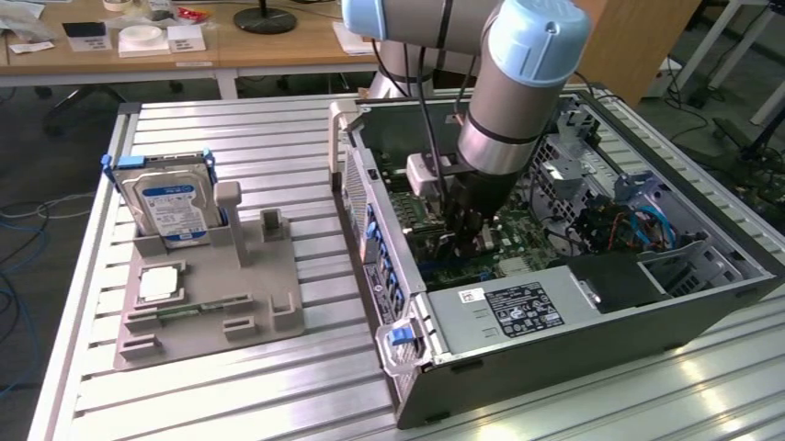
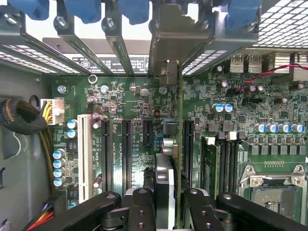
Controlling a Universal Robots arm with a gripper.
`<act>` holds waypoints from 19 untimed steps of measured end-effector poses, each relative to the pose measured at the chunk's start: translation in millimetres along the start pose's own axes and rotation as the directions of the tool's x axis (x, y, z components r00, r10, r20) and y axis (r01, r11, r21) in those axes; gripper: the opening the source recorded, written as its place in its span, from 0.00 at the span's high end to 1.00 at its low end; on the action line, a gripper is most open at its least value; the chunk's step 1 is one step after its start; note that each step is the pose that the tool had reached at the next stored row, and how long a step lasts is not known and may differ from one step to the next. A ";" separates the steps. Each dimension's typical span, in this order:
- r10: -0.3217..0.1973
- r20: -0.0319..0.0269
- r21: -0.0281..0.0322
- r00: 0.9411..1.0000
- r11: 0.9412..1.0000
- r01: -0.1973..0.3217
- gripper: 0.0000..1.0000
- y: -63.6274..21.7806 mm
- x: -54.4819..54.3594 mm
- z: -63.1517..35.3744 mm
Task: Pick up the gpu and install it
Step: 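Insert the gpu into the slot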
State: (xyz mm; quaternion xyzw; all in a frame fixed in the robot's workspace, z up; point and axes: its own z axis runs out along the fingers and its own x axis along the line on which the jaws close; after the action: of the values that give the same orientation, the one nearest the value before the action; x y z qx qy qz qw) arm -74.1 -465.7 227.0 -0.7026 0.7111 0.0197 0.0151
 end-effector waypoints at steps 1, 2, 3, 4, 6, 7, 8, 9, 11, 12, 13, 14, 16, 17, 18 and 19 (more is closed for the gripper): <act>0.000 0.000 0.000 1.000 1.000 0.000 0.72 0.0 0.0 0.2; 0.000 0.000 0.000 1.000 1.000 0.000 0.72 0.0 0.0 0.5; 0.000 0.000 0.000 1.000 1.000 0.000 0.72 0.0 0.0 0.7; 0.000 0.000 0.000 1.000 1.000 0.000 0.72 0.0 -0.2 0.9; 0.000 0.000 0.000 1.000 1.000 0.000 0.72 0.0 -0.9 1.0; 0.000 0.000 0.000 1.000 1.000 0.000 0.72 0.0 -1.2 1.1; 0.000 0.000 0.000 1.000 1.000 0.000 0.72 0.0 -1.3 1.1; 0.000 0.000 0.000 1.000 1.000 0.000 0.72 0.0 -1.4 1.1; 0.000 0.000 0.000 1.000 1.000 0.000 0.72 0.0 -1.6 1.5; 0.000 0.000 0.000 1.000 1.000 0.000 0.72 0.0 -1.6 1.8; 0.000 0.000 0.000 1.000 1.000 0.000 0.72 0.0 -1.6 2.2; 0.000 0.000 0.000 1.000 1.000 0.000 0.72 0.0 -1.6 2.7; 0.000 0.000 0.000 1.000 1.000 0.000 0.72 0.0 -1.5 3.4; 0.000 0.000 0.000 1.000 1.000 0.000 0.72 0.0 -1.5 3.6; 0.000 0.000 0.000 1.000 1.000 0.000 0.72 0.0 -1.5 3.7; 0.000 0.000 0.000 1.000 1.000 0.000 0.72 0.0 -1.5 3.8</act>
State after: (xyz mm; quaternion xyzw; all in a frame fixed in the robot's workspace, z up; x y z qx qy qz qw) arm -74.1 -464.0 223.3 -0.7026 0.7111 0.0197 0.0150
